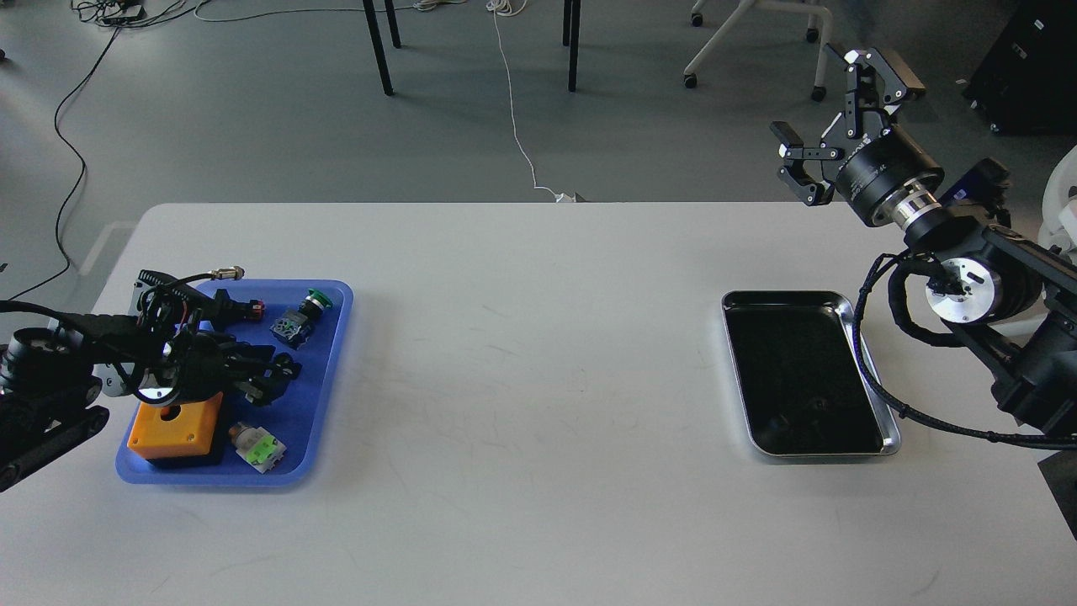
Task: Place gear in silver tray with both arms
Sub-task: 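Grasp a second small black gear with the left gripper, then lift the gear and carry it toward the table center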
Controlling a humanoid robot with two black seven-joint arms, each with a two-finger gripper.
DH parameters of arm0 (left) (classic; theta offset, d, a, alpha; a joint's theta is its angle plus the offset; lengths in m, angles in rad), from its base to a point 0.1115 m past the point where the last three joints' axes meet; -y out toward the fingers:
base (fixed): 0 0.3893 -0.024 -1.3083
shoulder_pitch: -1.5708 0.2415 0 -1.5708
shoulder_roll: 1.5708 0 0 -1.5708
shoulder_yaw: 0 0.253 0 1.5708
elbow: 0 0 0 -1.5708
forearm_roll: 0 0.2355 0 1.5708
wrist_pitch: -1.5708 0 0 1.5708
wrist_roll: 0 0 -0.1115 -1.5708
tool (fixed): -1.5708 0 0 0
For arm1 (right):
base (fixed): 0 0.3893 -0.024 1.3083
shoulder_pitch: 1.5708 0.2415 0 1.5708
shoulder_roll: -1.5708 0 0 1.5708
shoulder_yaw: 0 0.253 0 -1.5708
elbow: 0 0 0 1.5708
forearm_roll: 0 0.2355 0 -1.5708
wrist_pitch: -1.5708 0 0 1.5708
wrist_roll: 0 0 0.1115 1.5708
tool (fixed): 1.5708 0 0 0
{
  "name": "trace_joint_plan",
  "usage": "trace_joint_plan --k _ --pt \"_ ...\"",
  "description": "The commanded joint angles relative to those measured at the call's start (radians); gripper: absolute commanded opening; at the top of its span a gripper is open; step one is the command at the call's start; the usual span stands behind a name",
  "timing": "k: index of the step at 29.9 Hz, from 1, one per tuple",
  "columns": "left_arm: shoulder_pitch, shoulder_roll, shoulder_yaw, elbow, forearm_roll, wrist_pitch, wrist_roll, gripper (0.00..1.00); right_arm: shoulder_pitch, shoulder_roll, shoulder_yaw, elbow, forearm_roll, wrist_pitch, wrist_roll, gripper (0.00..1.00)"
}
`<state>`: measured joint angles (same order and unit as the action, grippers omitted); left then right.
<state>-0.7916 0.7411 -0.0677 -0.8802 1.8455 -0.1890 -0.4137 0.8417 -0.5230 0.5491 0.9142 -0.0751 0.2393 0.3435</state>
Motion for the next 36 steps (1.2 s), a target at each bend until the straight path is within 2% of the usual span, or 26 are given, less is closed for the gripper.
trace_joint_plan --k 1,5,16,21,23,28,32,36 --pt "0.000 0.000 0.000 0.000 0.001 0.000 -0.014 0.40 0.000 0.000 0.002 0.000 0.000 0.000 0.000 0.98" --pt "-0.001 0.001 0.000 0.001 0.000 0.000 -0.033 0.29 0.000 -0.003 0.009 0.002 0.001 0.000 0.000 0.98" --pt "-0.017 0.035 -0.007 -0.025 -0.019 0.000 -0.036 0.27 0.000 -0.005 0.011 0.003 0.000 0.000 0.000 0.98" --pt "-0.034 0.150 -0.009 -0.160 -0.019 -0.001 -0.045 0.27 0.002 -0.005 0.011 0.003 0.000 0.000 0.000 0.98" --pt "-0.044 0.208 -0.011 -0.222 -0.019 -0.003 -0.063 0.27 0.002 -0.005 0.009 0.003 0.000 0.000 0.000 0.98" --pt "-0.130 0.294 -0.017 -0.374 -0.020 -0.009 -0.075 0.27 0.002 -0.008 0.008 0.003 0.000 0.002 0.000 0.98" --pt "-0.233 0.265 -0.026 -0.430 -0.032 -0.012 -0.075 0.27 0.004 -0.014 0.009 0.005 0.000 0.002 0.000 0.98" --pt "-0.285 0.109 -0.023 -0.428 -0.054 -0.020 -0.074 0.27 0.000 -0.040 0.011 0.021 0.001 0.000 0.000 0.98"
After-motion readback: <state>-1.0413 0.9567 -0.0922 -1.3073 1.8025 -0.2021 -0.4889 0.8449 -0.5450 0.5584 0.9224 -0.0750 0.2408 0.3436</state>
